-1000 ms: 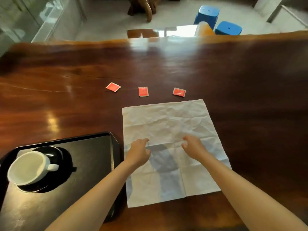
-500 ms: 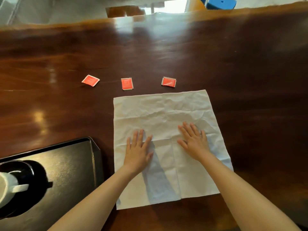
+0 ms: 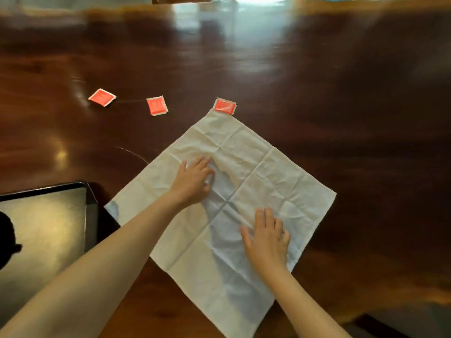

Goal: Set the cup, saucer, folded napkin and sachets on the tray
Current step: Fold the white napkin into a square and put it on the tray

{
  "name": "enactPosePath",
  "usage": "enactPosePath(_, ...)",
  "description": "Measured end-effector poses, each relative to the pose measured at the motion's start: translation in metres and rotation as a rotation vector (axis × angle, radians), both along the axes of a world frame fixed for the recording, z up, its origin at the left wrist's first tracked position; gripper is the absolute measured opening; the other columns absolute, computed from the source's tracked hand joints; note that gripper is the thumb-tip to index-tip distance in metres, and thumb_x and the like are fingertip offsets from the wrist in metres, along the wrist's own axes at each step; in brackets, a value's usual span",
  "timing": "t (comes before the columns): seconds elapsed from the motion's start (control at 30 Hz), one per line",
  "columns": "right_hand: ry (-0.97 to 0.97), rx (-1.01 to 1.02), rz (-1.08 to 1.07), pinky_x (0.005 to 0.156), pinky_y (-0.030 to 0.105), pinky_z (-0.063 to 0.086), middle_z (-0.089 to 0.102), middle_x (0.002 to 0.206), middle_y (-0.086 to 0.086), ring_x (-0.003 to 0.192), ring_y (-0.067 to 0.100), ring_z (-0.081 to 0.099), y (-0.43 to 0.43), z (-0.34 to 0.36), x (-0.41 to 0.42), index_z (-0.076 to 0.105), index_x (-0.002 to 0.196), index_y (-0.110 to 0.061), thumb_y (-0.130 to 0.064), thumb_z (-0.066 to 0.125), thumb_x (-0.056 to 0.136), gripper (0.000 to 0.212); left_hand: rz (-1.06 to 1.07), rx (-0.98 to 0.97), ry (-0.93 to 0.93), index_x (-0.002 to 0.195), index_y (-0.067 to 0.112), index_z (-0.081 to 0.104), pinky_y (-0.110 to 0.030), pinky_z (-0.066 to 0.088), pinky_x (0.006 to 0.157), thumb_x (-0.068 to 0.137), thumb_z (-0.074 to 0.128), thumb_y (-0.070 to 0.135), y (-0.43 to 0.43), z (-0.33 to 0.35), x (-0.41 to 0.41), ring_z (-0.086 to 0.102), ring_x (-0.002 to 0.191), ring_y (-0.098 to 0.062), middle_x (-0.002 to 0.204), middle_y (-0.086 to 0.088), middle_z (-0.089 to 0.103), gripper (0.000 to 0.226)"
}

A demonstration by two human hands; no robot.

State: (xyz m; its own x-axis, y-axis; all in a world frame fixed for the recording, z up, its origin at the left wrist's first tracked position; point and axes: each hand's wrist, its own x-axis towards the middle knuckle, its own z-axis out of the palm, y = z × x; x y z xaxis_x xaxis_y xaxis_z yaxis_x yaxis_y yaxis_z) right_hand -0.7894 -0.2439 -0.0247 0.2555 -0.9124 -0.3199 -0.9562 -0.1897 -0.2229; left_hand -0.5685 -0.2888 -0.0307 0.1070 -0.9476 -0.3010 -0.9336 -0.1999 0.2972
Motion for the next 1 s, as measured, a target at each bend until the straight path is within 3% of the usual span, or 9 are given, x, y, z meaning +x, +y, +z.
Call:
enactPosePath(0.1, -0.114, -0.068, 0.160, 0.114, 0.047, 0.016, 0.021, 0.155, 0.008, 0.143, 0.028, 0.017, -0.040, -0.006, 0.013, 0.024, 0.145, -0.016, -0.048, 0.031, 0.093, 0.061, 0.344, -0.228, -0.013, 0.144, 0.020, 0.029, -0.048, 0.005, 0.116, 0.095, 0.039, 0.026, 0.037, 0.000, -0.038, 0.010, 0.147, -0.023, 0.158, -0.007, 0.016, 0.050)
enactPosePath(0.2, -0.132, -0.042, 0.622, 0.118, 0.047, 0.004, 0.009, 0.159, 0.002, 0.146, 0.021, 0.002, -0.072, -0.024, 0.040, 0.017, 0.148, -0.021, -0.047, 0.011, 0.089, 0.065, 0.608, -0.150, -0.007, 0.149, 0.024, 0.008, -0.049, -0.003, 0.115, 0.098, 0.022, 0.042, 0.081, -0.015, -0.069, -0.004, 0.147, -0.022, 0.160, -0.007, 0.000, 0.056)
enactPosePath(0.3, -0.109, -0.083, 0.904, 0.116, 0.040, -0.009, 0.008, 0.158, -0.004, 0.143, 0.012, -0.007, -0.093, -0.047, 0.046, 0.014, 0.148, -0.026, -0.049, 0.016, 0.092, 0.060, 0.669, -0.098, -0.069, 0.149, 0.025, 0.004, -0.047, -0.008, 0.116, 0.094, 0.017, 0.051, 0.115, -0.040, -0.081, -0.010, 0.146, -0.017, 0.160, -0.003, -0.002, 0.062)
enactPosePath(0.53, 0.001, -0.189, 0.565, 0.118, 0.038, -0.006, -0.011, 0.156, -0.009, 0.141, 0.007, -0.014, -0.157, -0.054, -0.002, -0.009, 0.144, -0.032, -0.056, 0.001, 0.085, 0.064, 0.508, -0.107, -0.186, 0.148, 0.030, 0.001, -0.044, -0.008, 0.117, 0.091, 0.008, 0.056, 0.103, -0.051, -0.051, -0.010, 0.145, -0.011, 0.158, 0.004, -0.007, 0.064)
enactPosePath(0.67, -0.026, -0.167, 0.394, 0.117, 0.033, -0.011, -0.005, 0.158, -0.004, 0.143, 0.008, -0.012, -0.168, -0.054, -0.035, -0.003, 0.148, -0.023, -0.053, 0.003, 0.086, 0.069, 0.433, -0.123, -0.197, 0.149, 0.030, 0.002, -0.042, -0.009, 0.117, 0.090, 0.007, 0.057, 0.098, -0.052, -0.039, -0.014, 0.144, -0.008, 0.158, 0.005, -0.008, 0.065)
enactPosePath(0.9, -0.049, -0.188, 0.106, 0.118, 0.035, -0.004, 0.003, 0.157, 0.006, 0.145, 0.018, 0.001, -0.081, -0.056, -0.078, 0.004, 0.148, -0.011, -0.048, 0.010, 0.092, 0.067, 0.149, -0.153, -0.184, 0.149, 0.032, 0.008, -0.042, -0.005, 0.118, 0.093, 0.014, 0.056, 0.090, -0.048, -0.004, -0.008, 0.146, -0.009, 0.159, 0.006, 0.000, 0.061)
enactPosePath(1.0, -0.067, -0.162, 0.023, 0.117, 0.032, -0.008, 0.005, 0.158, 0.006, 0.145, 0.017, -0.001, -0.033, -0.054, -0.086, 0.002, 0.148, -0.012, -0.048, 0.013, 0.092, 0.067, 0.093, -0.188, -0.095, 0.148, 0.033, 0.019, -0.038, -0.004, 0.118, 0.092, 0.021, 0.058, 0.093, -0.045, 0.011, -0.003, 0.145, -0.006, 0.158, 0.007, 0.010, 0.061)
